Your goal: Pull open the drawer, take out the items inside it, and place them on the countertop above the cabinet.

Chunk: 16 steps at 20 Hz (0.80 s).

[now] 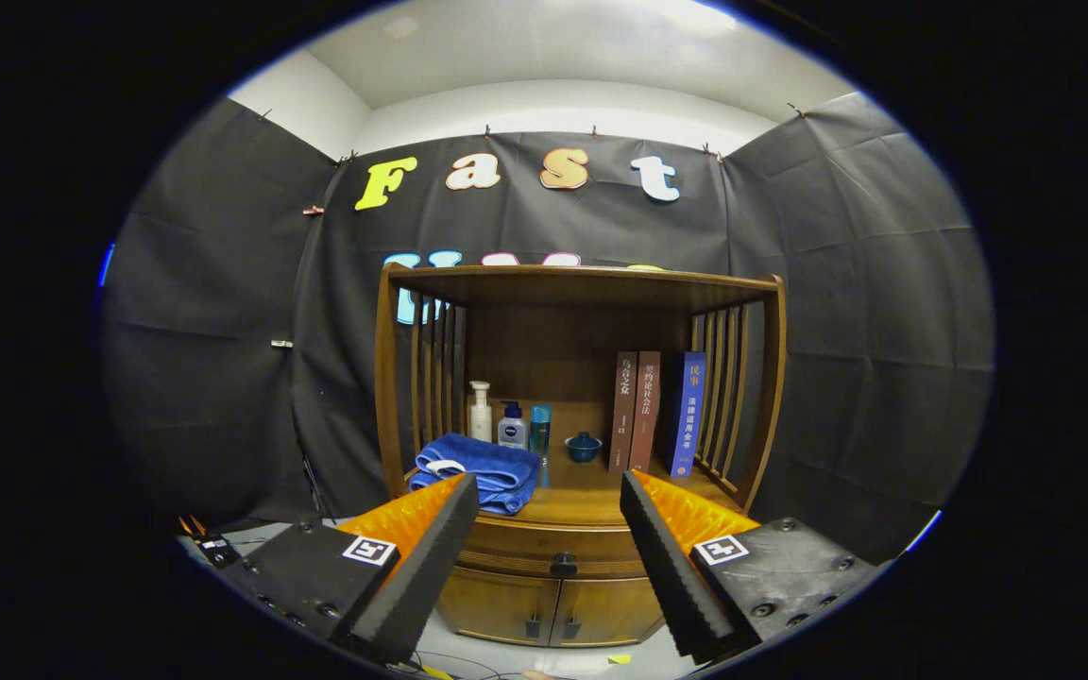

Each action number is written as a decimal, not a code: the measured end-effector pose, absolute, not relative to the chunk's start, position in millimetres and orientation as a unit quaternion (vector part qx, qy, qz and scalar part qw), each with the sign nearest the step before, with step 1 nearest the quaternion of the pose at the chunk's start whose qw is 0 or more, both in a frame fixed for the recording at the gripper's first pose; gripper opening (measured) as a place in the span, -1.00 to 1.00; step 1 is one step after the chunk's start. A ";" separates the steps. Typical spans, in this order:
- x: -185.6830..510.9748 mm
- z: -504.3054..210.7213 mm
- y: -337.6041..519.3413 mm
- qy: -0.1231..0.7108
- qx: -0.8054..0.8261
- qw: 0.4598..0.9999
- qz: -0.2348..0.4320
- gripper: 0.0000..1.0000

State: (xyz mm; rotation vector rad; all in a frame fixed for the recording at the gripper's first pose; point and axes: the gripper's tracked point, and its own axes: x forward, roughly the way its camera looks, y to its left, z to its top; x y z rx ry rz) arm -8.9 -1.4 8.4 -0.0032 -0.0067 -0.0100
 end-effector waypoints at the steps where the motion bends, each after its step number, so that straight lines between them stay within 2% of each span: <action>1: -8.8 8.4 -1.2 -0.004 0.000 1.000 -0.005 0.98; 8: 11.9 -24.8 0.8 0.019 0.012 1.000 -0.003 0.98; 16: 66.2 -103.6 -4.0 0.065 0.017 0.998 -0.007 0.98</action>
